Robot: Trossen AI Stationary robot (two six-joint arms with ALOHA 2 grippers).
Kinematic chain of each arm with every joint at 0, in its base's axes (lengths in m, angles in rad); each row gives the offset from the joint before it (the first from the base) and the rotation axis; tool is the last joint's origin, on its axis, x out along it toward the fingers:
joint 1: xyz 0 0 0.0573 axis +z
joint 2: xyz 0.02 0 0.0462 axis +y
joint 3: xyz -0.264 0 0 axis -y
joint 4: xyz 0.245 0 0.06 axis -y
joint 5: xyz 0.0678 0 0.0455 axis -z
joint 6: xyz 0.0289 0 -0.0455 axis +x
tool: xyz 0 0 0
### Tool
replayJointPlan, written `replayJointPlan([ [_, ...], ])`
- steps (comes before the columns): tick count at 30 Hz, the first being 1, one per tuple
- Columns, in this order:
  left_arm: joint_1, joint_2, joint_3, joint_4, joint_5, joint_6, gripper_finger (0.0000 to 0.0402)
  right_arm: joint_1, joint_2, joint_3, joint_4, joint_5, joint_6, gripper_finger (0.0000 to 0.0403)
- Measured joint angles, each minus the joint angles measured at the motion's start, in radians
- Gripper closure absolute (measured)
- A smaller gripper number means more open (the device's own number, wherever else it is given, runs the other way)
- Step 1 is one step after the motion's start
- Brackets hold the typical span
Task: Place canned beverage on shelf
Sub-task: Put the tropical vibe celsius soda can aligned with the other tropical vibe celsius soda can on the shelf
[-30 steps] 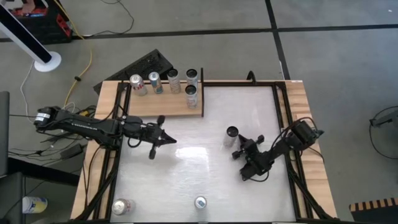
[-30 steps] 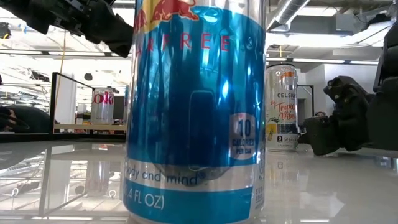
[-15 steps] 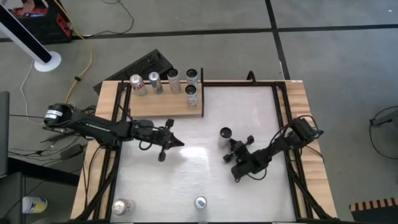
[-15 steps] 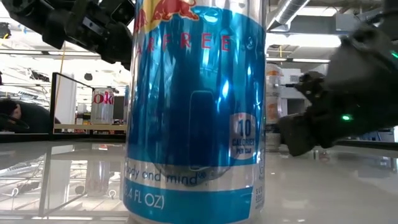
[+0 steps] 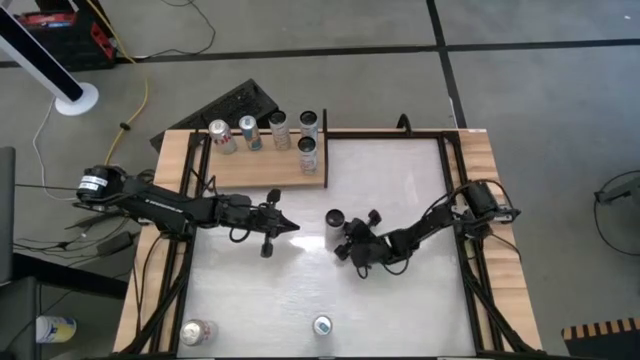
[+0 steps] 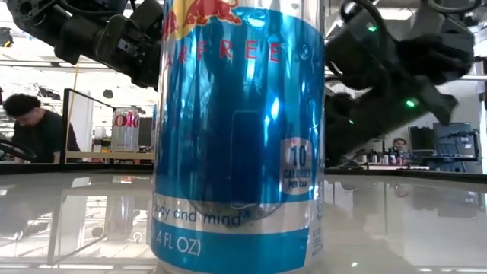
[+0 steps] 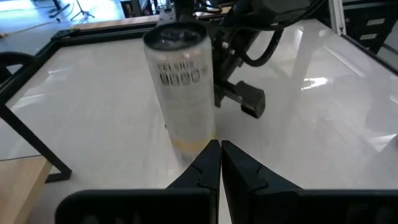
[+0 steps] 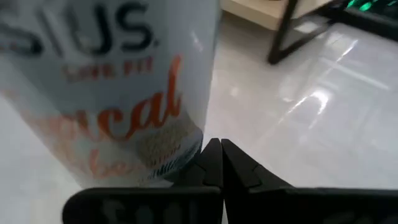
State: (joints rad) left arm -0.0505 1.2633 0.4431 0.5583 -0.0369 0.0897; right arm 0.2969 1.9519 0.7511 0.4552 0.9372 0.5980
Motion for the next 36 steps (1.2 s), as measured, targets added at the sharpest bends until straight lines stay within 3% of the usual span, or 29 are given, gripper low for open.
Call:
replayJointPlan([
  [8,0.000,0.000,0.000,-0.006,0.030,-0.069,0.0399,-0.008,0.001,0.099,-0.007,-0.045,0.003,0.0386],
  [12,0.000,0.000,0.000,-0.006,0.029,-0.073,0.0374,-0.008,0.001,0.122,-0.004,-0.016,-0.002,0.0386],
  [21,-0.001,0.000,0.000,-0.002,0.031,-0.159,0.0246,-0.012,0.001,0.122,-0.085,0.008,0.038,0.0386],
  [29,-0.017,-0.001,0.000,0.116,0.052,-0.232,0.0125,-0.012,0.001,0.122,-0.088,0.009,0.038,0.0386],
  [36,-0.039,-0.001,0.000,0.162,-0.020,-0.215,0.0077,-0.012,0.001,0.121,-0.107,0.009,0.041,0.0383],
])
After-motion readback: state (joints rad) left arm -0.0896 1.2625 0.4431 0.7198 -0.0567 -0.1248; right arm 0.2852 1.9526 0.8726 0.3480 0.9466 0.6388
